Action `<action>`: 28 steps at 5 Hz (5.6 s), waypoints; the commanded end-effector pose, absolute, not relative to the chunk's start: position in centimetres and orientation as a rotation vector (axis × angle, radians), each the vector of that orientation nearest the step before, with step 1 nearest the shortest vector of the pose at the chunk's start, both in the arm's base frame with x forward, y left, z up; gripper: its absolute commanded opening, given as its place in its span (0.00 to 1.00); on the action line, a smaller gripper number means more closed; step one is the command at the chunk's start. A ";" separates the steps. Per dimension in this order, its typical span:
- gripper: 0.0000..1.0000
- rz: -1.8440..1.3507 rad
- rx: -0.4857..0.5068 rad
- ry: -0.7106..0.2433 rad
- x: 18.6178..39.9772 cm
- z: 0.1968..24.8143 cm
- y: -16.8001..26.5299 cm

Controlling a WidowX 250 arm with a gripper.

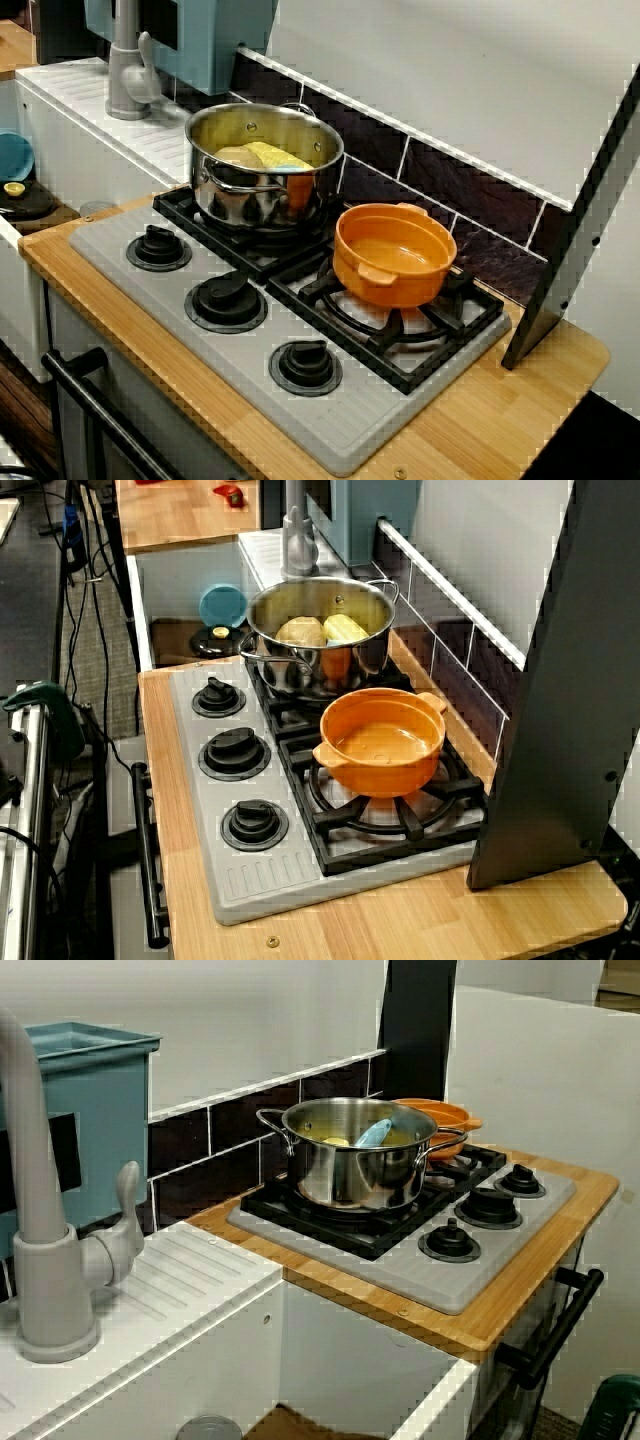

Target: Lift pot from stove

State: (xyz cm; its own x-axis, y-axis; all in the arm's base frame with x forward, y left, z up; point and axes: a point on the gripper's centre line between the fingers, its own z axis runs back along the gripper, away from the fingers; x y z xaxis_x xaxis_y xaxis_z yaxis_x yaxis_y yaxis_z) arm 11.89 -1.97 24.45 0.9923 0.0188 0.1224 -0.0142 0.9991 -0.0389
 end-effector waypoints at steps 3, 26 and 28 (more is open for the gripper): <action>1.00 -0.014 0.039 -0.214 14.1 23.7 -6.3; 1.00 -0.067 0.157 -0.181 38.8 9.8 -18.4; 1.00 -0.079 0.157 -0.164 38.7 10.1 -18.0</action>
State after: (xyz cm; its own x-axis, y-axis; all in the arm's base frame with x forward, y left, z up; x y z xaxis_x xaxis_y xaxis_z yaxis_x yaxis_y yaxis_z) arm 37.90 -17.87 7.46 0.9916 -0.0996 0.0825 0.0822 0.9778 0.1925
